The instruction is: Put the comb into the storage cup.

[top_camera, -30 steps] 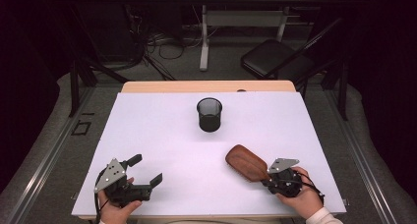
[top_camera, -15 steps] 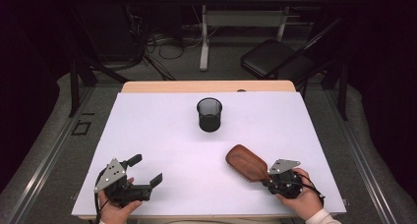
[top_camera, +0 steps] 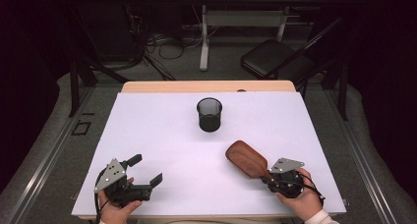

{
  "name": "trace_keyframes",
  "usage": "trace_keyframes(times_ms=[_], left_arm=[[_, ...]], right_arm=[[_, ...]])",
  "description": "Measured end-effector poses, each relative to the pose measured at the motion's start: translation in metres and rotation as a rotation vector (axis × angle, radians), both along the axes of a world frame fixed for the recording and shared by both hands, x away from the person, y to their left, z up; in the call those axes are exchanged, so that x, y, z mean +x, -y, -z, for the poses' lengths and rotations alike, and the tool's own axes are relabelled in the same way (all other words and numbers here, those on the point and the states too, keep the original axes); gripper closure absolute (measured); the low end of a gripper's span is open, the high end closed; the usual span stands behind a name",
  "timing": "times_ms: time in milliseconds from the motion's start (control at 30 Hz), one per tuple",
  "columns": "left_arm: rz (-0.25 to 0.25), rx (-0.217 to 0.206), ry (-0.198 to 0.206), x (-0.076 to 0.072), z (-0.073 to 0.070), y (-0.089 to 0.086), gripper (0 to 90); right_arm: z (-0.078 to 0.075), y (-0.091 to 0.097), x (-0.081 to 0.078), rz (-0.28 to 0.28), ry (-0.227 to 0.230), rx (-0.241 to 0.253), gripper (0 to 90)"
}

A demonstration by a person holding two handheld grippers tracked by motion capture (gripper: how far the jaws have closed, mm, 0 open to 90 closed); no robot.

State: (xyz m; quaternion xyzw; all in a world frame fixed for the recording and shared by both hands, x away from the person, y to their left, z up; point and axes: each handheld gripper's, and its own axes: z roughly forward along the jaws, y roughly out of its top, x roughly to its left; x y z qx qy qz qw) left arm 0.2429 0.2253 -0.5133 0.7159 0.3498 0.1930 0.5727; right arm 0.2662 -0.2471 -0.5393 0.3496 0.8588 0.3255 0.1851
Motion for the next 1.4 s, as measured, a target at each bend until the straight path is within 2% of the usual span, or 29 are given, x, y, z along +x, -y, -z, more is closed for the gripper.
trace_keyframes(times_ms=[100,600,1400], left_arm=[[0.000,0.001,0.000,0.000,0.000,0.000,1.3],[0.001,0.006,-0.001,0.000,0.000,0.000,1.3],[0.002,0.005,0.000,0.001,0.001,0.000,1.4]], right_arm=[[-0.003,0.000,0.000,0.000,0.011,0.021,71.9],[-0.011,-0.003,0.002,0.010,0.039,0.058,71.9],[-0.035,-0.013,0.012,0.018,0.130,0.138,71.9]])
